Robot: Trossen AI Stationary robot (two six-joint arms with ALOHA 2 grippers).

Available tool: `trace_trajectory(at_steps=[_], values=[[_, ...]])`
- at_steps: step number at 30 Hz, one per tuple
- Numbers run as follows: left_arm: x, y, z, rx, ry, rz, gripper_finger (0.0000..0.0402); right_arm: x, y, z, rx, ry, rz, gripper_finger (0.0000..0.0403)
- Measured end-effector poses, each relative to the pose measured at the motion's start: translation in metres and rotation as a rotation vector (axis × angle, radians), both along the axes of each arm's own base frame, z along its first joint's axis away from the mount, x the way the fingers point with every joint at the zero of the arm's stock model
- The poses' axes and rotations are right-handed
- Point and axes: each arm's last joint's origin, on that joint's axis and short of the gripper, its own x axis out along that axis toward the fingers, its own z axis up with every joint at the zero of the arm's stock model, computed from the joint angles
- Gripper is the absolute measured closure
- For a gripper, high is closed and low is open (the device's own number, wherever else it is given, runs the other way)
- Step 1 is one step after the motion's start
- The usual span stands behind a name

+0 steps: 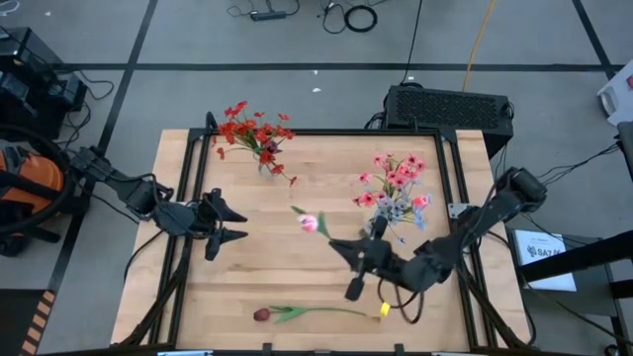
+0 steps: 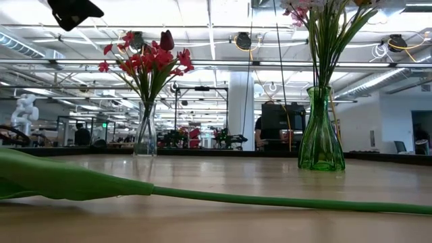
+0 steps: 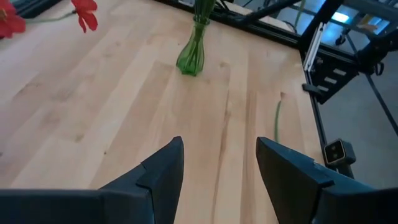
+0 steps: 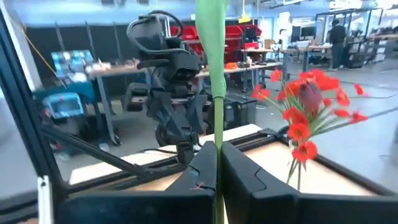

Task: Sort flowers into vase by color
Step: Put the pink flower into the green vase

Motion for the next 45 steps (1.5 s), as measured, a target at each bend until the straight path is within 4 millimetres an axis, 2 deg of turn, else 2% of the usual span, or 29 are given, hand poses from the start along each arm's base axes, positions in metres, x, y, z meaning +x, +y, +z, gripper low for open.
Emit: trace_trajectory(at_steps=[5,11,17,23,28,34,38,45], values=[[0.001,0.000,0.002,0.003,-0.025,0.025,0.0196,-0.022,-0.018,-0.020,0.005,-0.142,0.034,0.0403],[0.002,0.001,0.003,-0.006,-0.042,0.069,0.0196,-0.046,-0.035,-0.042,-0.117,-0.199,-0.025,0.0403],[0.004,0.001,0.005,0.003,-0.081,0.120,0.0196,-0.052,-0.045,-0.058,-0.238,-0.117,-0.097,0.0403],[0.006,0.001,0.005,-0.019,-0.088,0.148,0.0196,-0.051,-0.051,-0.064,-0.297,-0.075,-0.116,0.0403],[0.006,0.001,0.005,-0.056,-0.088,0.167,0.0196,-0.051,-0.051,-0.064,-0.333,-0.059,-0.116,0.0403],[0.006,0.001,0.005,-0.060,-0.088,0.170,0.0196,-0.058,-0.041,-0.065,-0.395,-0.015,-0.110,0.0403],[0.006,0.001,0.005,-0.080,-0.088,0.180,0.0196,-0.065,-0.031,-0.065,-0.388,-0.013,-0.088,0.0403],[0.006,0.001,0.004,-0.080,-0.087,0.180,0.0196,-0.084,-0.011,-0.059,-0.296,-0.106,0.003,0.0403]])
